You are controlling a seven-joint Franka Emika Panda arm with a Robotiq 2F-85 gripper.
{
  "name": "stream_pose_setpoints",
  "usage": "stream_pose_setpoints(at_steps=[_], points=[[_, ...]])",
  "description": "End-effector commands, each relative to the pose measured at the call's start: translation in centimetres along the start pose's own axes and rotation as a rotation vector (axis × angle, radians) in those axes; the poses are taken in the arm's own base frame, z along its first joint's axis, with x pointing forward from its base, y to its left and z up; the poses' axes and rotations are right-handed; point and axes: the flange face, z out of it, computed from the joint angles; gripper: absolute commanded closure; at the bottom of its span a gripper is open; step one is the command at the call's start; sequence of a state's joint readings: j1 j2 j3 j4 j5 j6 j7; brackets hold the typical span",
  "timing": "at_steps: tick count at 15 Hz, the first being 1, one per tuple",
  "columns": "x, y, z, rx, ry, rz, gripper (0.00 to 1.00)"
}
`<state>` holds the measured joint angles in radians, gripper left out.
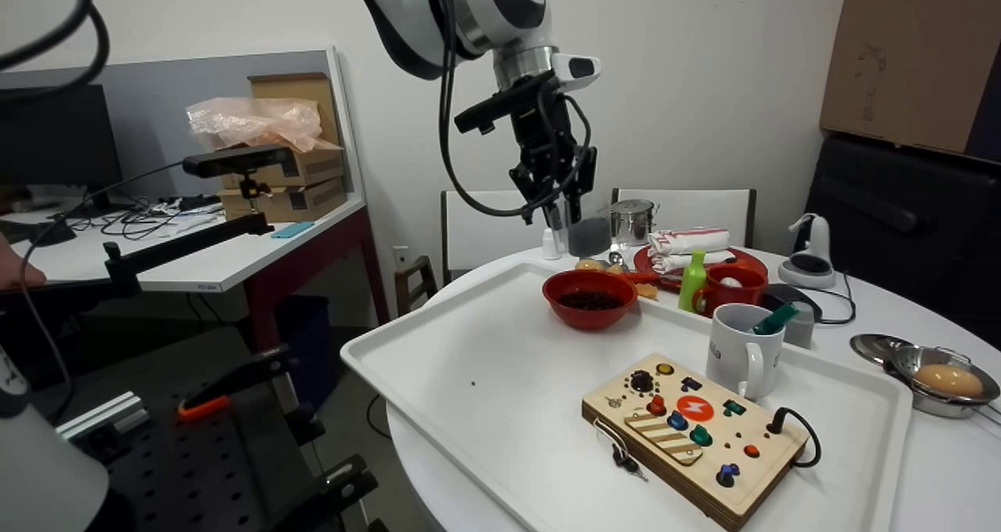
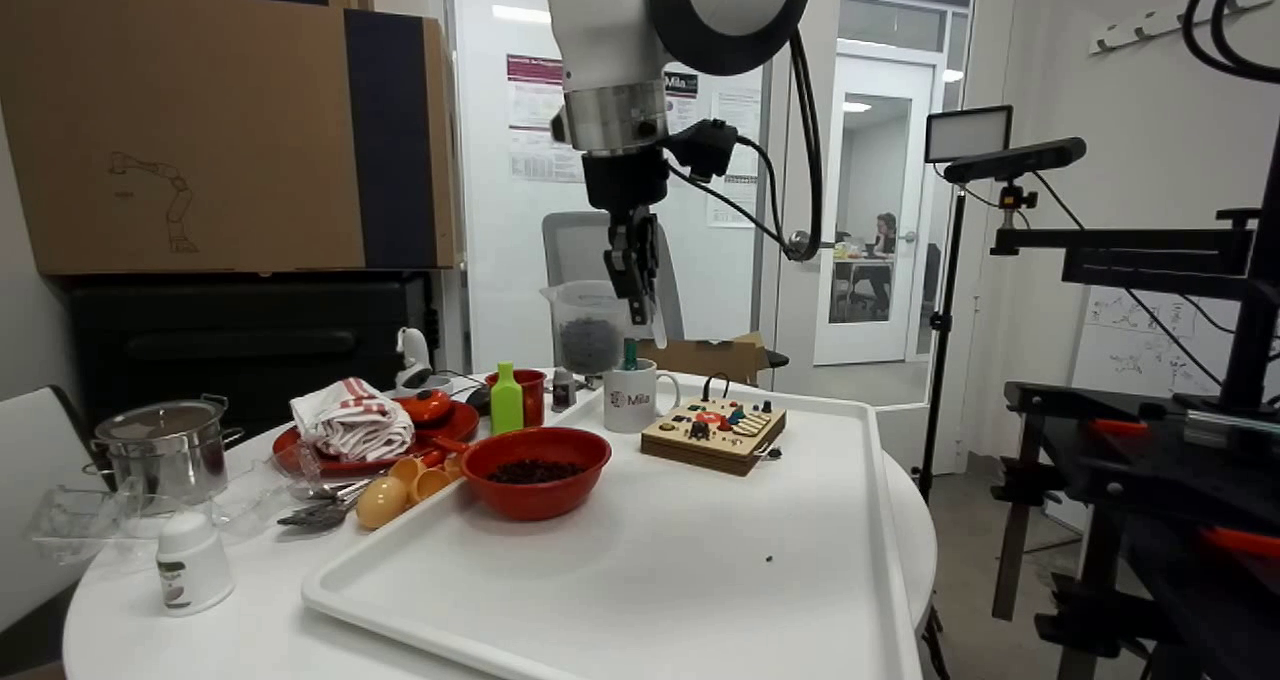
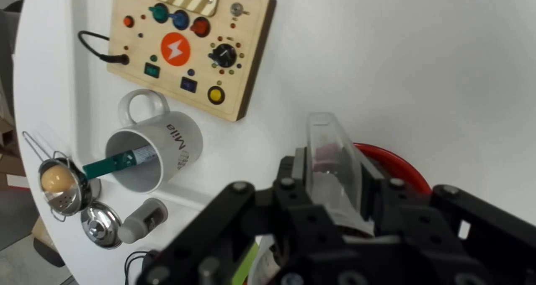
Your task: Get the contents in the jar and pour them in the red bowl
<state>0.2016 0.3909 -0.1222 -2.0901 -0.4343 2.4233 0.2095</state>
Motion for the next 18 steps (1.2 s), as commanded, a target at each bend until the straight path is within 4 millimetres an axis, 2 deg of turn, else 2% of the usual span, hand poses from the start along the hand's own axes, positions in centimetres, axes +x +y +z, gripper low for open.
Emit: stream_pose_setpoints(at_steps=[1,4,8,9,13,14,18], points=[[2.0,1.9,-0.1,-0.110,-0.039,-0.151,0.93],[3.1,2.2,0.0,-0.198,-0.067,-0.273,0.93],[3.0,1.4,0.2,-0.323,-0.063,-0.422,0.93],[2.7,1.6,0.3,-0.266,-0.066,-0.356,0.73],[2.7,1.2,0.5,-0.299,-0.063,-0.399,0.73],[2.7,1.3,0.2,-0.335,-0.074,-0.415,0.93],[2.9,1.7,-0.4,-0.499,-0.160,-0.542,0.93]])
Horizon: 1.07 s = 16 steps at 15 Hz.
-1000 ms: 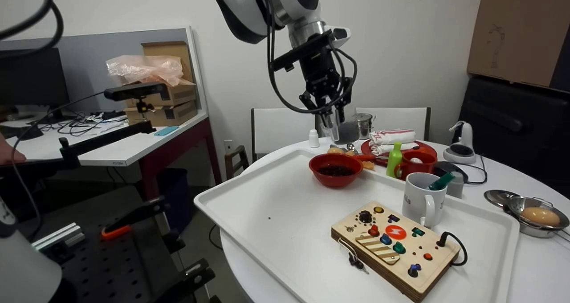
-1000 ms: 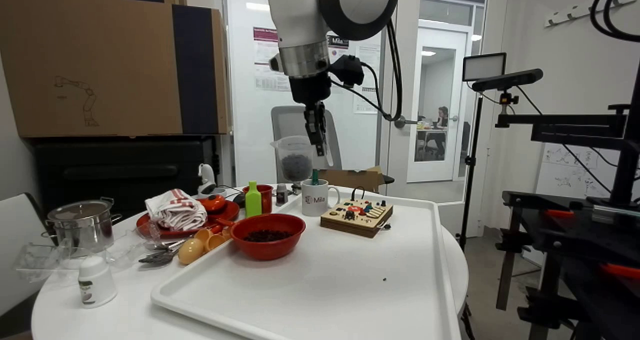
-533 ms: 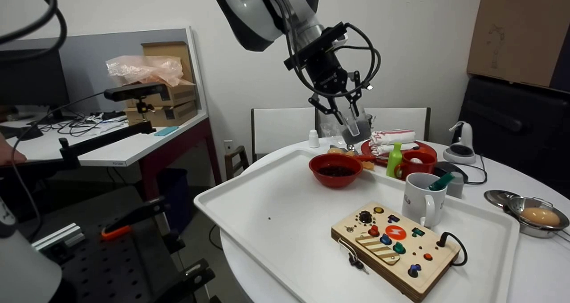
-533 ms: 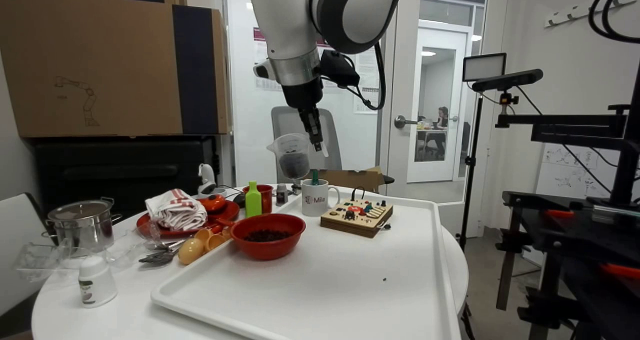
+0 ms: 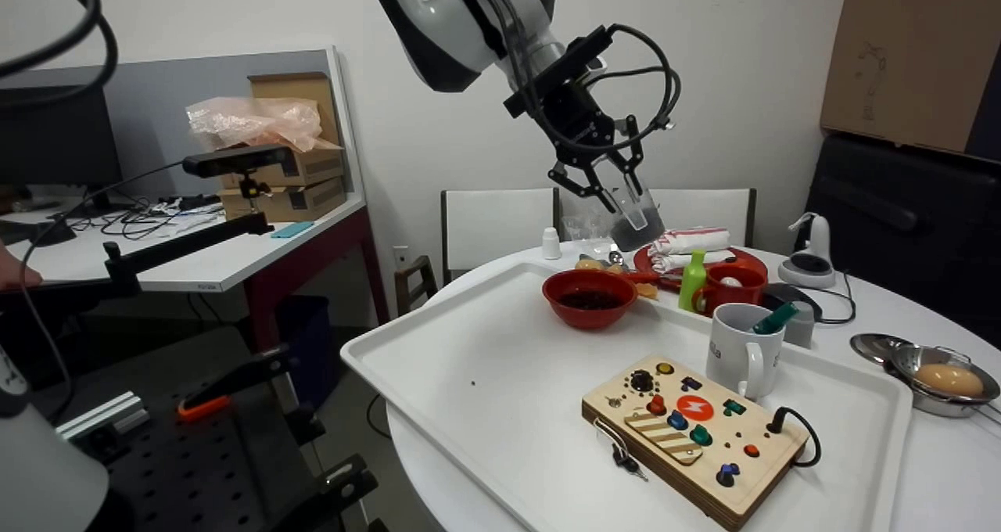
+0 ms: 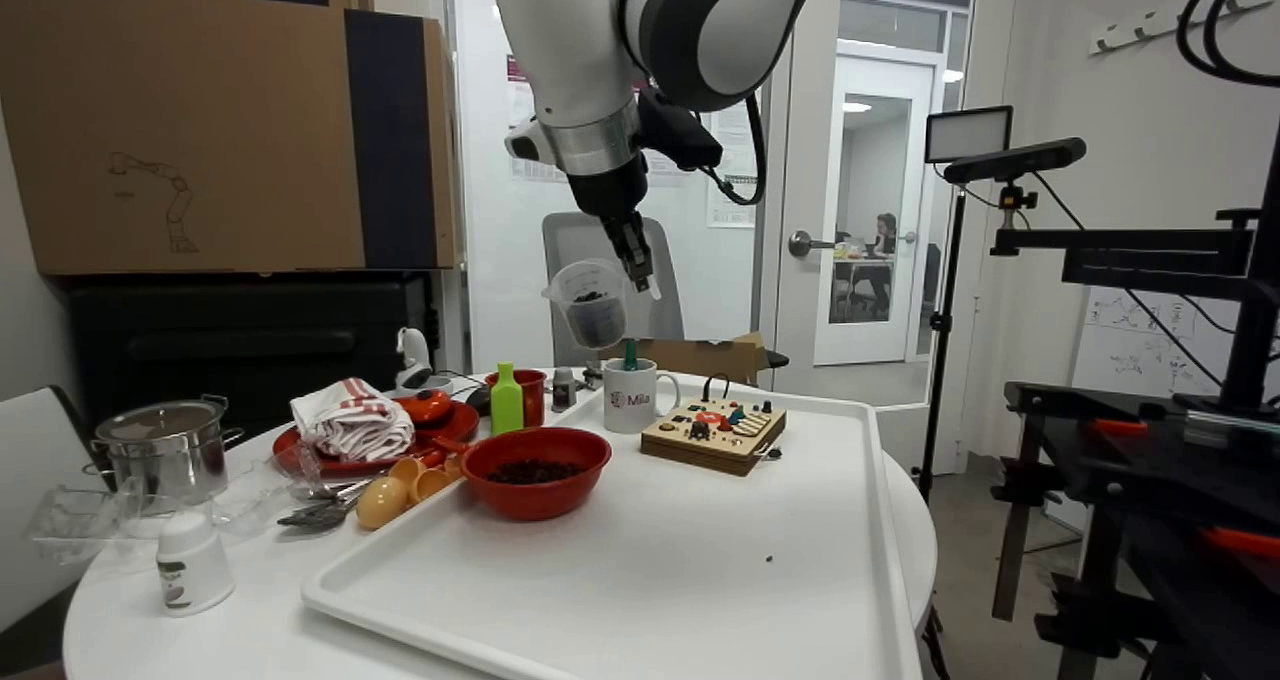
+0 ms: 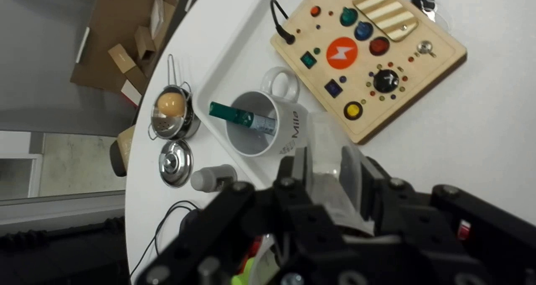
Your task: Get the contents in the jar and pour them in the red bowl
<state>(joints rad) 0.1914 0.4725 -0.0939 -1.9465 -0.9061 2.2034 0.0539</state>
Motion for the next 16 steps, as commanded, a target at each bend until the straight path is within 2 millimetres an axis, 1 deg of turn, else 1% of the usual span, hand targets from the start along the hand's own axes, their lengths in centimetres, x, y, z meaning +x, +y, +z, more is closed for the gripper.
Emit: stream_pose_setpoints(at_steps=[1,4,8,10,13,16], points=[[0.3,0.2,-0.6,-0.121,-0.081,-0.128,0.93],[1.2,-1.3,-1.0,-0.174,-0.112,-0.259,0.93],[3.0,-4.0,-1.7,-0.217,-0.111,-0.424,0.93],[3.7,-5.1,-1.6,-0.251,-0.132,-0.494,0.93],[4.5,-6.2,-0.5,-0.292,-0.182,-0.576,0.93],[5.2,-6.7,0.6,-0.324,-0.248,-0.612,0.93]])
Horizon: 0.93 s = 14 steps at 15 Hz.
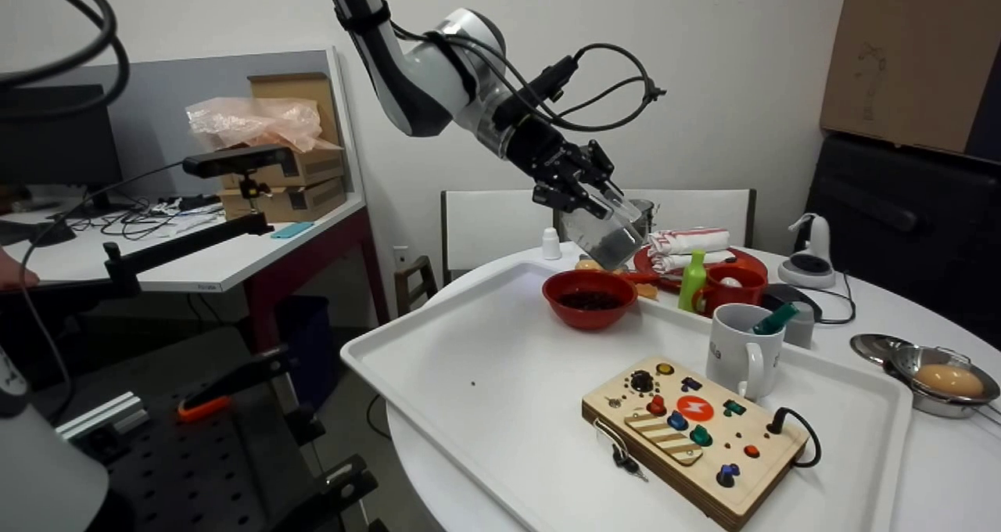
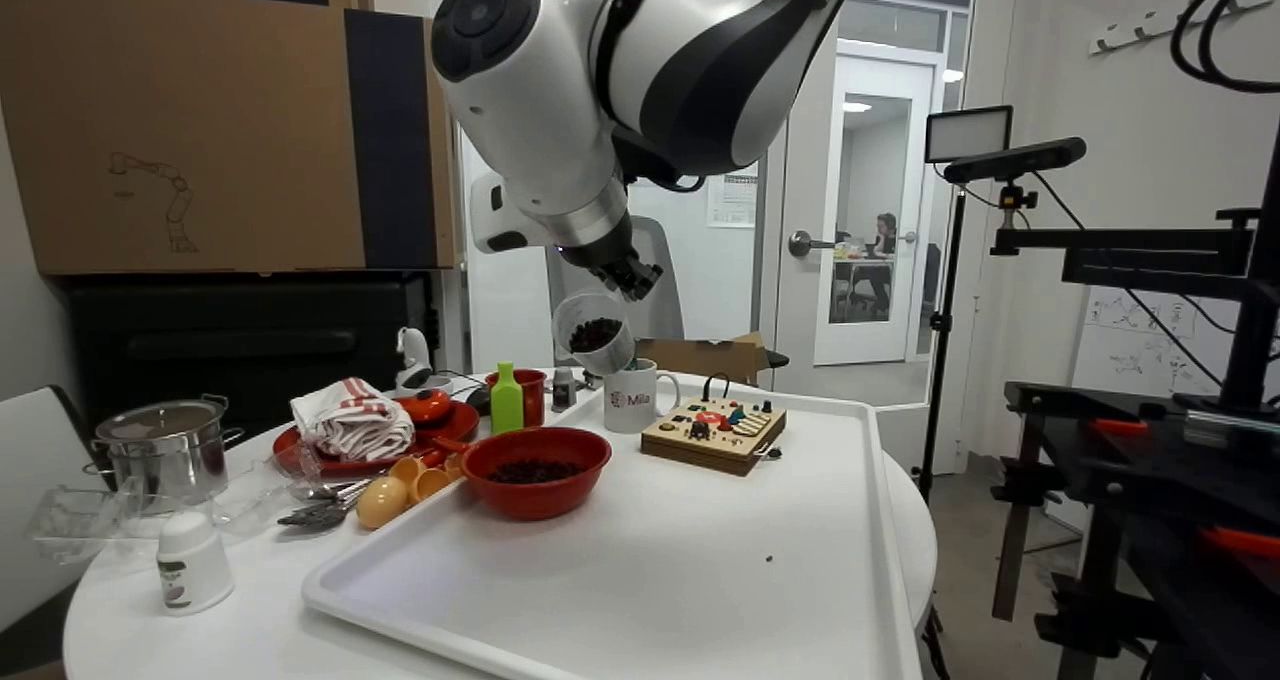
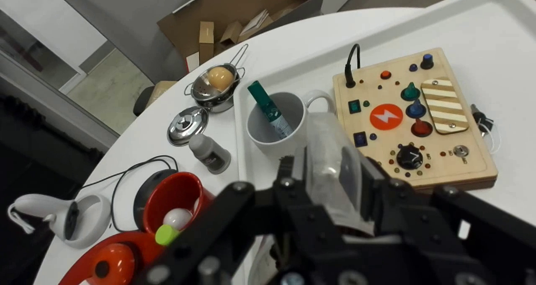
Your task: Get the contents in the jar and pour them in the red bowl
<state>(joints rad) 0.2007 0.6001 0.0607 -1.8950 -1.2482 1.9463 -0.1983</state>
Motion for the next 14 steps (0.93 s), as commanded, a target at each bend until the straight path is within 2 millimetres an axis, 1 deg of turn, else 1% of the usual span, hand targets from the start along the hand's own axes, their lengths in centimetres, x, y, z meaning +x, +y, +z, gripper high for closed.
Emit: stream_pose_setpoints(at_steps=[1,5,10,13,14], points=[[1.6,0.6,0.9,-0.037,-0.095,-0.062,0.93],[2.8,0.8,1.1,-0.078,-0.164,-0.096,0.93],[4.1,1.5,-0.6,-0.191,-0.237,-0.138,0.93],[4.6,1.4,-1.2,-0.234,-0.270,-0.157,0.93],[4.7,1.3,-1.2,-0.224,-0.255,-0.159,0.93]])
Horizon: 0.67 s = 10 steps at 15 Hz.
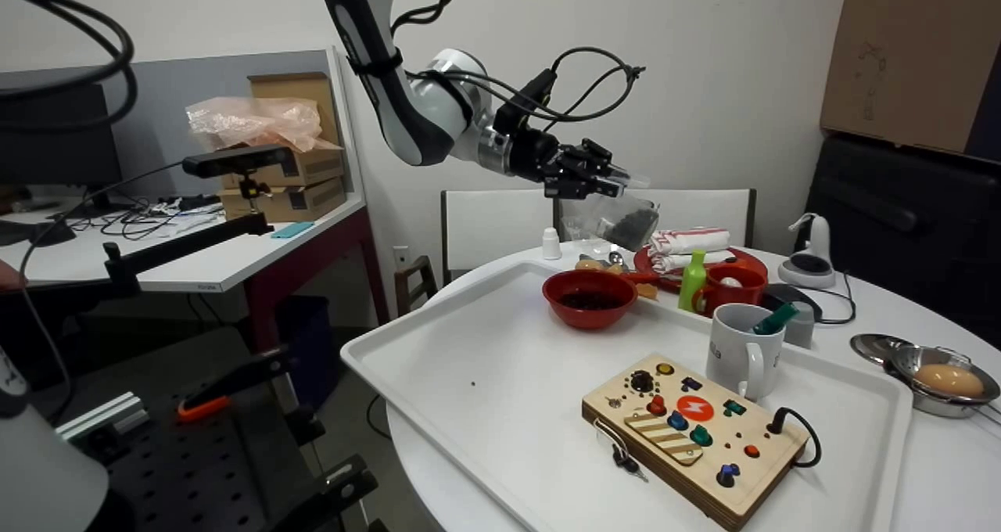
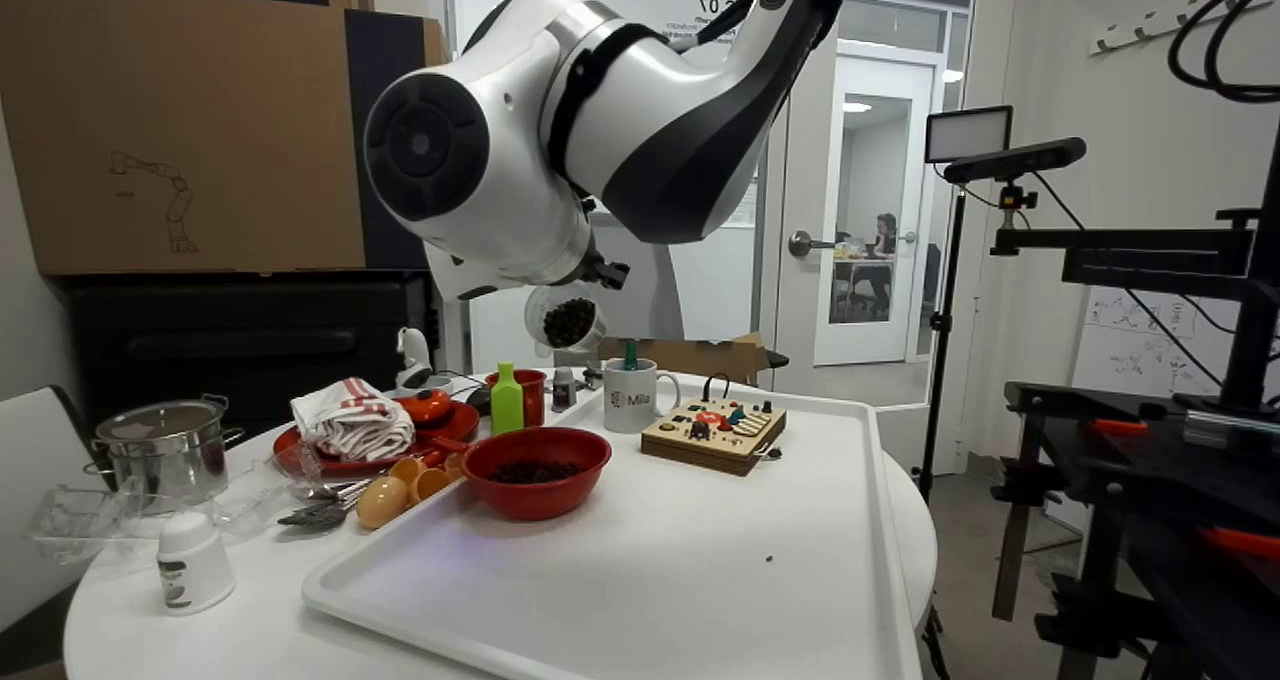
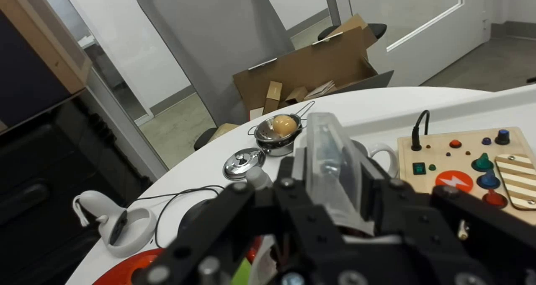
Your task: Get the contents in the jar and pour them in the red bowl
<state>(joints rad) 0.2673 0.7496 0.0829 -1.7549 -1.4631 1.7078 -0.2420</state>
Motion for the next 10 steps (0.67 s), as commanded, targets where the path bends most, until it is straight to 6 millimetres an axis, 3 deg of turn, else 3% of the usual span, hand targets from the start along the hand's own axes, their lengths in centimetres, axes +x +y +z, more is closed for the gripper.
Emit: stream_pose_setpoints(at_steps=[1,2,8,9,10], points=[[0.53,0.35,-0.35,-0.001,0.002,-0.027,0.93],[0.39,-0.08,-0.43,-0.004,0.002,-0.007,0.73],[0.54,-0.19,-0.41,-0.001,0.006,-0.014,0.73],[0.54,-0.19,-0.42,-0.001,0.006,-0.015,0.93],[0.53,-0.53,-0.10,-0.006,-0.007,-0.021,0.93]])
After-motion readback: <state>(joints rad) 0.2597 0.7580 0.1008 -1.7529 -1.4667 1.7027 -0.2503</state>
